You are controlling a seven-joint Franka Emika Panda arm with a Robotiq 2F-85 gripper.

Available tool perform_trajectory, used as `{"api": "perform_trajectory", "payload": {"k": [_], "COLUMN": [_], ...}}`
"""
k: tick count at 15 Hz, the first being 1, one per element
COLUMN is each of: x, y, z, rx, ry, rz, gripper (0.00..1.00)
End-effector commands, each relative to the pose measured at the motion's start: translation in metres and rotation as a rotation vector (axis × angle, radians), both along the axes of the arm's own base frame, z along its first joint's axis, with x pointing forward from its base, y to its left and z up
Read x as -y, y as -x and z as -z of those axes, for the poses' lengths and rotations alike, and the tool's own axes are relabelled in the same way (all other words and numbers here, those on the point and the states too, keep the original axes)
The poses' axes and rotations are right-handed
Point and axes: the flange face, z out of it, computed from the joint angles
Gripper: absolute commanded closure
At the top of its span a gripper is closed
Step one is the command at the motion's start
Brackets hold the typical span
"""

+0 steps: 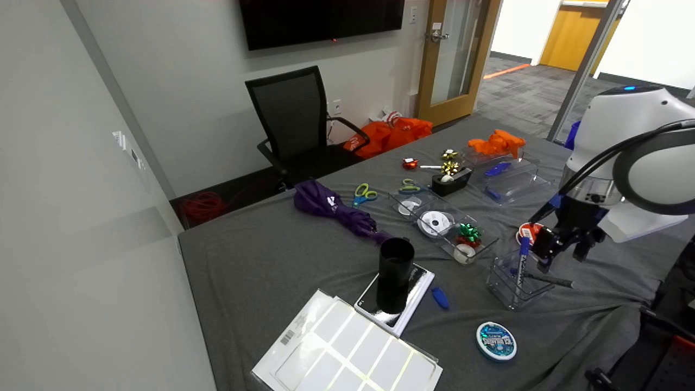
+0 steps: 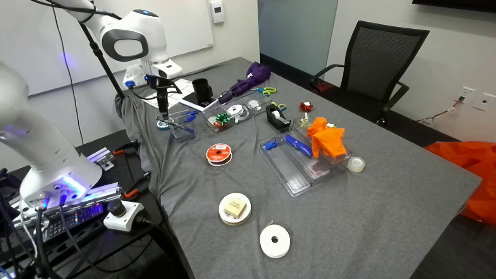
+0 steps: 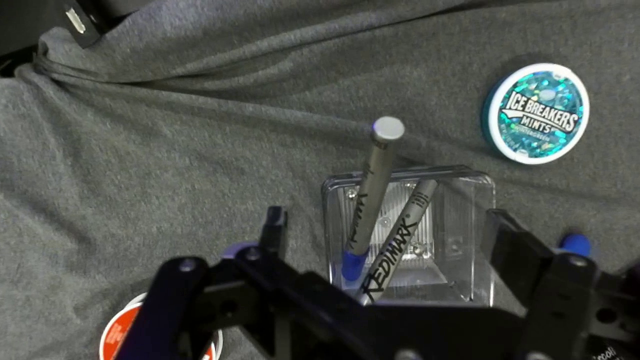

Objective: Put the blue marker inside the middle compartment of the container

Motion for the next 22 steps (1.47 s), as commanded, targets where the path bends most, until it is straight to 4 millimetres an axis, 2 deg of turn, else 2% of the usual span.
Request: {"api": "perform_trajectory", "payload": {"k": [1,5,7,8,10,13,19,20,22], "x": [-0.016,-0.038,-0.048,-0.051,-0.054,-0.052,-0.051,-0.051,-0.049], "y": [0.013,0.028,0.023,0.024,0.023,0.023,0.020,0.020,0.021], "z": [0.019,0.031,0.035,0.036,0.038,0.038,0.035,0.034,0.030], "rx": [0.001,-0.017,-0.011,-0.009,-0.005,-0.003,0.011,0.015,-0.005], "ry": [-0.011,-0.017,-0.019,-0.020,-0.022,-0.024,-0.026,-0.029,-0.016], "rz": [-0.051,-0.085,-0.092,-0.094,-0.086,-0.074,-0.074,-0.070,-0.054], "gripper": [0.00,0.00,0.00,0.25,0.33,0.57,0.97,0.99,0.95]}}
